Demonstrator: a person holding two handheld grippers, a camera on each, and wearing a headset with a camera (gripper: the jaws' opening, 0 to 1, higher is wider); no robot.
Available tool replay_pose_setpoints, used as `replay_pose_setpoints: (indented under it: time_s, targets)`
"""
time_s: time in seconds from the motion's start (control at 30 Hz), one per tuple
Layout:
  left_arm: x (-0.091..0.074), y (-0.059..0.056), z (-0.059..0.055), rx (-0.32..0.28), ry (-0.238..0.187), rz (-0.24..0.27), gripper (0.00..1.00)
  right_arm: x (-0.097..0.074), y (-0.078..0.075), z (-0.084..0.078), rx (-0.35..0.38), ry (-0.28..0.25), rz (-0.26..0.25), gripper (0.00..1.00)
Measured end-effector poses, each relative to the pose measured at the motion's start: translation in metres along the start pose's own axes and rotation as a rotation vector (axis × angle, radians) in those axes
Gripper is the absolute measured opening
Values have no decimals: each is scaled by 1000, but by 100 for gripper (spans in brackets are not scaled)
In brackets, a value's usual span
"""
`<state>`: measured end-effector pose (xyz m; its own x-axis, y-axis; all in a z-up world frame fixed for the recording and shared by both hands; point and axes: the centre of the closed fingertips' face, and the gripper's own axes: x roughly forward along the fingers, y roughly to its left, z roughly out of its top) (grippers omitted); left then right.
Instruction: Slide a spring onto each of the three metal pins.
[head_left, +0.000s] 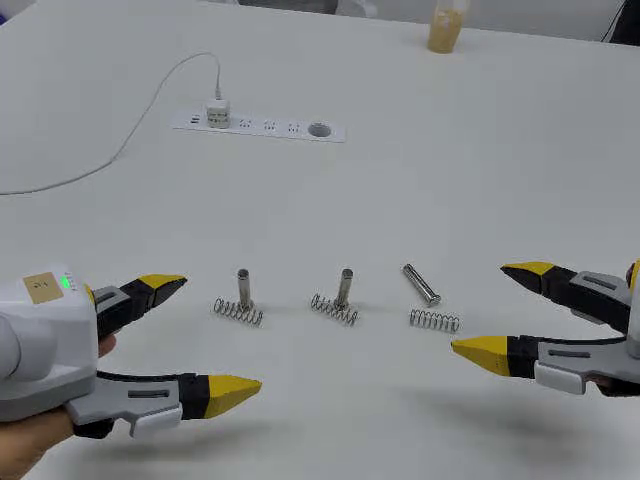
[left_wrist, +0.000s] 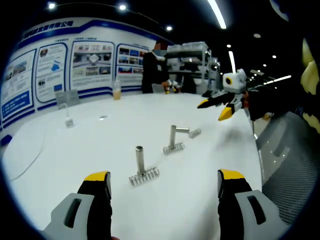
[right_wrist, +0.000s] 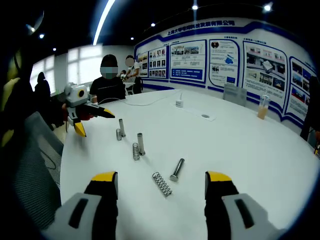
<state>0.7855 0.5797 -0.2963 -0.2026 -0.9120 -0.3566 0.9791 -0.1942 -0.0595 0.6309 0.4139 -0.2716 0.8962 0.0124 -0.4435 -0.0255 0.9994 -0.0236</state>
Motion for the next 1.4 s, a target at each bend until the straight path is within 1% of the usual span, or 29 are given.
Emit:
replay_pose_setpoints:
  time_s: [0.07,0.23,0.4,0.57,0.67,0.73,0.8,0.87,1.0,1.23,1.33,1.4]
  targets:
    - [0,0,0,2,0,-1,89,0,-1,3,5,-6,-2,72]
    - [-1,1,1,3,-3,0,89,0,-3,5,6,3,-12,68]
    - [-2,0,1,2,-4,1,89,1,-6,7,36,16,-18,64]
    - [-1,-2,2,4,-5,-2,89,5,-11,8,32,43,-24,59]
    - [-1,-2,3,4,-5,-3,89,10,-15,7,35,63,-30,56]
    - [0,-2,3,4,-5,-4,89,14,-17,6,32,88,-28,53]
    - [-1,-2,2,5,-4,-5,89,19,-21,6,26,110,-38,51]
    - [-1,-2,3,4,-4,-3,89,23,-24,9,31,107,-43,49]
    - [-1,-1,2,3,-3,-2,89,32,-29,11,43,128,-61,43]
    - [-1,-2,1,-1,-3,0,89,51,-38,12,57,190,-99,38]
    - [-1,-3,-1,-2,-1,-1,88,59,-39,8,52,230,-106,34]
    - [-2,-3,-1,-3,-1,-1,88,64,-39,7,49,243,-110,32]
